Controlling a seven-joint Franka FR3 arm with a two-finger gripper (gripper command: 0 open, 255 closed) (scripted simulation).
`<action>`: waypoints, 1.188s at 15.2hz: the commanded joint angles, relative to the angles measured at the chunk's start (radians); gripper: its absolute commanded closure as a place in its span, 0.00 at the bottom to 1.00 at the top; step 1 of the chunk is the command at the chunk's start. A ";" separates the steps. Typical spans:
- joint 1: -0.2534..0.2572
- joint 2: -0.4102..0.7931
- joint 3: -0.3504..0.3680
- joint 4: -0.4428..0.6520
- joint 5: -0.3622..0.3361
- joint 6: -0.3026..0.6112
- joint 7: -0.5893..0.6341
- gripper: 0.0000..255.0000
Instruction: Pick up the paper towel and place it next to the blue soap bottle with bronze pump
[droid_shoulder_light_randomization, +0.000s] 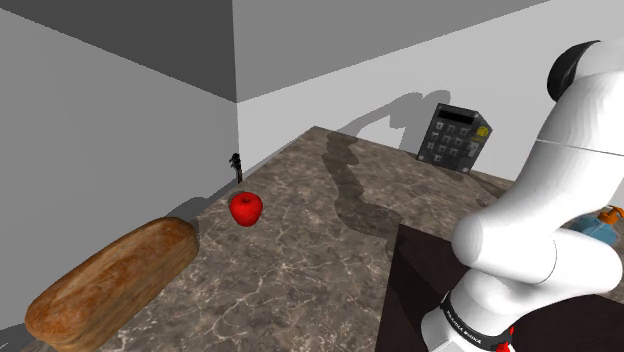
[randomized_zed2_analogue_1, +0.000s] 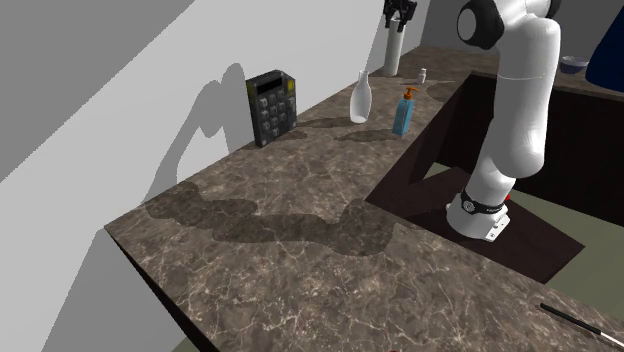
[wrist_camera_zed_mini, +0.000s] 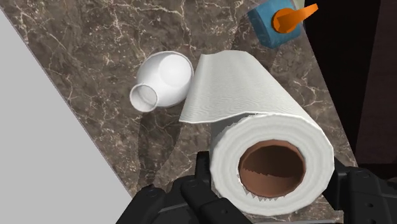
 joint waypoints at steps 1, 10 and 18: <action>0.023 -0.020 -0.003 -0.047 -0.019 0.035 0.003 1.00; 0.105 -0.101 -0.006 -0.250 -0.092 0.191 0.030 1.00; 0.139 -0.141 -0.003 -0.392 -0.126 0.312 0.043 1.00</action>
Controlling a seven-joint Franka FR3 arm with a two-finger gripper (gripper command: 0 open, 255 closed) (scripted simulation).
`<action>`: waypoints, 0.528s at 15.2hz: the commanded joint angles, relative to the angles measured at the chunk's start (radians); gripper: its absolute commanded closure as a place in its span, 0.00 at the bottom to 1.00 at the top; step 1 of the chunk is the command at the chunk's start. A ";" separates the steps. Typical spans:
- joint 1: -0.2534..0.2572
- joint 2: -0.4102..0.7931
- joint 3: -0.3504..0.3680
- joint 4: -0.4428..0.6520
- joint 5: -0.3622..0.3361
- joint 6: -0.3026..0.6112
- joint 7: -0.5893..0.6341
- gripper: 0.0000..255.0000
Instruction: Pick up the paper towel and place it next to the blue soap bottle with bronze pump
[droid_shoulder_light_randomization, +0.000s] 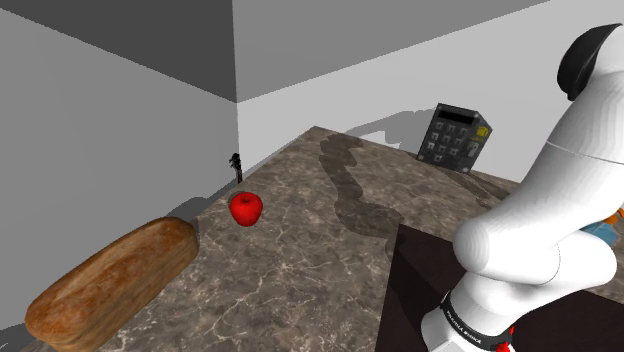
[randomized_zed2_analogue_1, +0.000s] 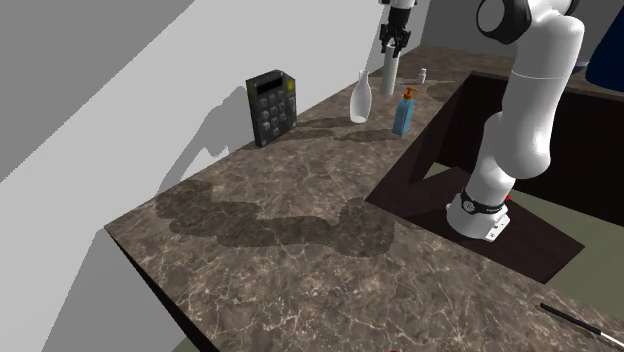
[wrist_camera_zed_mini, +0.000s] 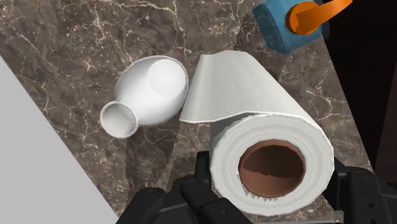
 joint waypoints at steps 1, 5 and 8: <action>0.004 -0.006 0.000 -0.033 -0.005 0.030 -0.001 1.00; 0.012 -0.014 0.002 -0.093 -0.011 0.086 0.000 1.00; 0.015 -0.016 0.004 -0.135 -0.011 0.126 -0.002 1.00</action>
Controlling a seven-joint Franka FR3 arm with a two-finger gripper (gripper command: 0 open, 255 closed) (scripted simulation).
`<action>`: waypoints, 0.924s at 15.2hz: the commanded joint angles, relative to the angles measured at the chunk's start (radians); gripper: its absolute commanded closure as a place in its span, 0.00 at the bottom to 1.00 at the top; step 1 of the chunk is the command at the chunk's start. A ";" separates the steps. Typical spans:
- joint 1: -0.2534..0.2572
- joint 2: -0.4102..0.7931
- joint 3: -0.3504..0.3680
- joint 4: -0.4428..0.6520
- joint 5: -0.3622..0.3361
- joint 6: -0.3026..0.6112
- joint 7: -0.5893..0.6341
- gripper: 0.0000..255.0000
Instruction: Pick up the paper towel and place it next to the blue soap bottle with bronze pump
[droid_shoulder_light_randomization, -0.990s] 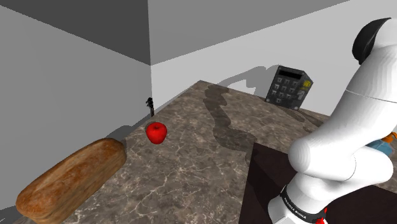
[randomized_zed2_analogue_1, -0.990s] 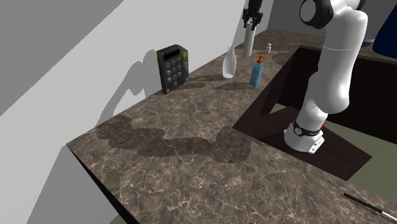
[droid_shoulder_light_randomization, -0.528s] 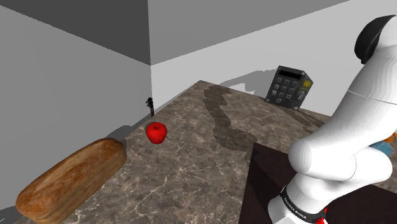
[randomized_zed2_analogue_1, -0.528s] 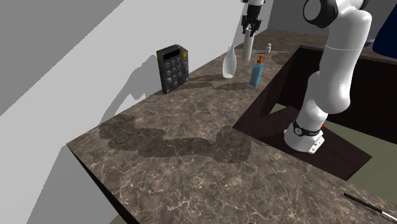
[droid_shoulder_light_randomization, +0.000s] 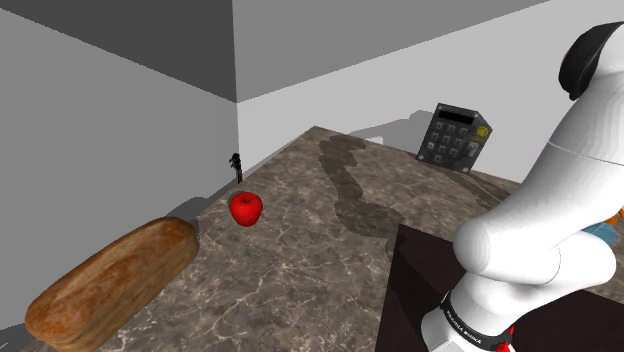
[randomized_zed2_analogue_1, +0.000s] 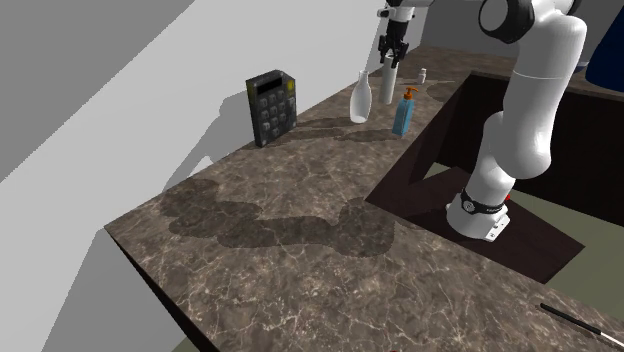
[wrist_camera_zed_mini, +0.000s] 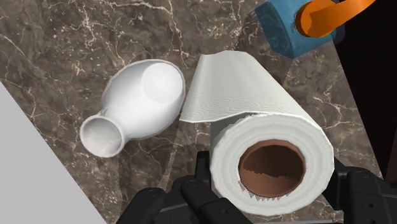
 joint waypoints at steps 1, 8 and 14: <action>0.003 -0.001 0.002 -0.029 0.000 0.029 0.000 1.00; 0.003 0.011 0.005 -0.114 0.015 0.120 -0.015 1.00; -0.003 0.035 0.011 -0.177 0.042 0.193 -0.037 1.00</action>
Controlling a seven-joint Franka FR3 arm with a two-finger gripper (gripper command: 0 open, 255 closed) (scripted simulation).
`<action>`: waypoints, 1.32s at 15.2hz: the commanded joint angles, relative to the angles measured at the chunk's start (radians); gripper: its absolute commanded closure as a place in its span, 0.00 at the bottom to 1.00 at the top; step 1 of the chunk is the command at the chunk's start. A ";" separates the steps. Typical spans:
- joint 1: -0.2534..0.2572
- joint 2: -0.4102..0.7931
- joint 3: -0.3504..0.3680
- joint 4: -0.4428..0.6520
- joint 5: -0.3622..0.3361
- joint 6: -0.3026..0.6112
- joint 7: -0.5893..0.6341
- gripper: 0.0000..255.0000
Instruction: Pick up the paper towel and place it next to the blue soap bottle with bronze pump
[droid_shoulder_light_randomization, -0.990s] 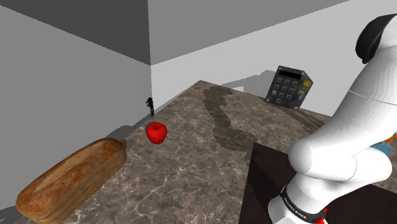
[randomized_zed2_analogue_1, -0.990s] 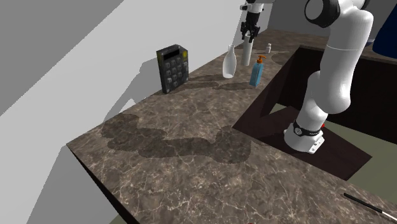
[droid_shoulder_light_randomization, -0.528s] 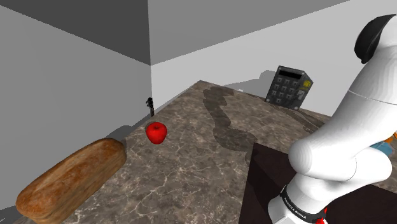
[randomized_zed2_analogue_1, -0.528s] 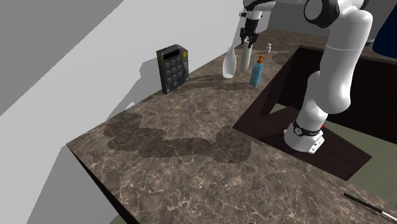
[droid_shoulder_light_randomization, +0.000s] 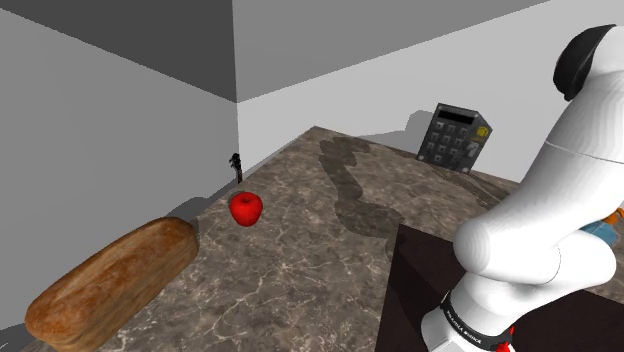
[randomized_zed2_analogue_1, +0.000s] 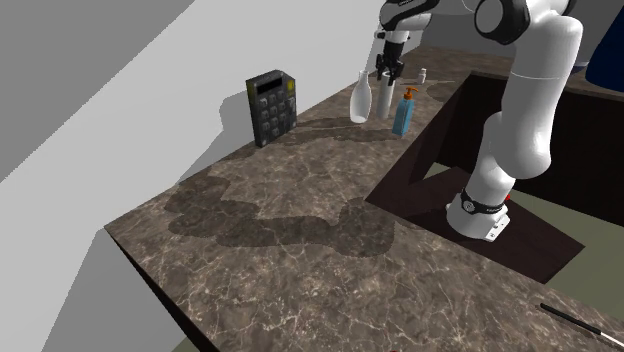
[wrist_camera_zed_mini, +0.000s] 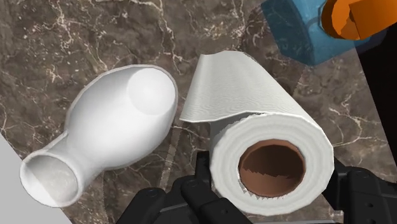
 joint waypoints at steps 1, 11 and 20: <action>-0.005 0.014 0.003 -0.019 0.015 0.027 -0.011 1.00; -0.025 0.069 0.022 -0.091 0.077 0.125 -0.058 1.00; -0.025 0.069 0.022 -0.091 0.077 0.125 -0.058 0.00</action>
